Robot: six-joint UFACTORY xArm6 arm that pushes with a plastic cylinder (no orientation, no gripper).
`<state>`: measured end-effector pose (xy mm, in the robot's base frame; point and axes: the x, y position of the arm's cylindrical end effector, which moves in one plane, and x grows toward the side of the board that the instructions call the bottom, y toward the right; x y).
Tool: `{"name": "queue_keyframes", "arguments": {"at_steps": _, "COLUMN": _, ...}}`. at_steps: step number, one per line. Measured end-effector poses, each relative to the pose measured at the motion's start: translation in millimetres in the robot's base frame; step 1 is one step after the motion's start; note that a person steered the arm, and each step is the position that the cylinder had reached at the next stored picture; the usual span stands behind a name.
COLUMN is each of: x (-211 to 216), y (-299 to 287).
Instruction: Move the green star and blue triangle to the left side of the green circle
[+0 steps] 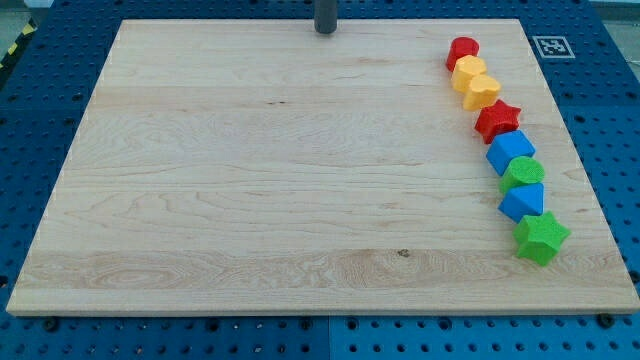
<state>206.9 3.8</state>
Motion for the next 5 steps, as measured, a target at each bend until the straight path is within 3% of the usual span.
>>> {"name": "queue_keyframes", "arguments": {"at_steps": 4, "x": -1, "y": 1}}
{"name": "queue_keyframes", "arguments": {"at_steps": 5, "x": -1, "y": 35}}
